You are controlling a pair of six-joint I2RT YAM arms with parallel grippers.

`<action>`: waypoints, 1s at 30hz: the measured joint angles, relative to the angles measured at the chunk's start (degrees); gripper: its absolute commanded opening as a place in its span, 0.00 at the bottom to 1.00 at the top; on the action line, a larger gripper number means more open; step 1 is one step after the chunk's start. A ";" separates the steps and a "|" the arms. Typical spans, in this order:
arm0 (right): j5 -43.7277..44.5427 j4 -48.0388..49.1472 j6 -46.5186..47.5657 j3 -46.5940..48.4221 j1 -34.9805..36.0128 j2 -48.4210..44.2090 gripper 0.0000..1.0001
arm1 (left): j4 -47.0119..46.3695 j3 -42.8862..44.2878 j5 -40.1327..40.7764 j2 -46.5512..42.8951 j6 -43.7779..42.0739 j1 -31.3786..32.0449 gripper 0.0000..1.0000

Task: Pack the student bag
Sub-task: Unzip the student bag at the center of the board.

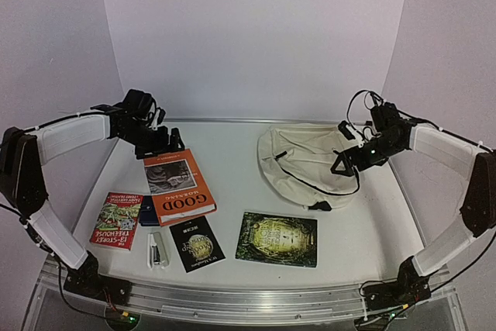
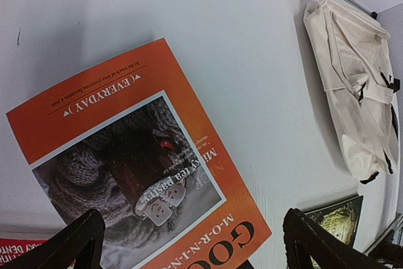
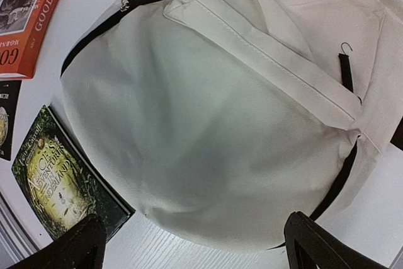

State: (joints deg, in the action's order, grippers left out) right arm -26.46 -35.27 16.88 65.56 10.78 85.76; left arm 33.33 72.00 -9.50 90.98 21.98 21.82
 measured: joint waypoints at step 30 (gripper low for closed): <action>-3.95 -3.91 -9.86 3.96 -18.14 11.96 0.99 | -5.44 41.59 -20.27 42.92 1.32 9.02 1.00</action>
State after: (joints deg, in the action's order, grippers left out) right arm -30.41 -39.18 7.02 69.52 -7.35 97.72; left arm 27.89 113.59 -29.77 133.90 23.30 30.84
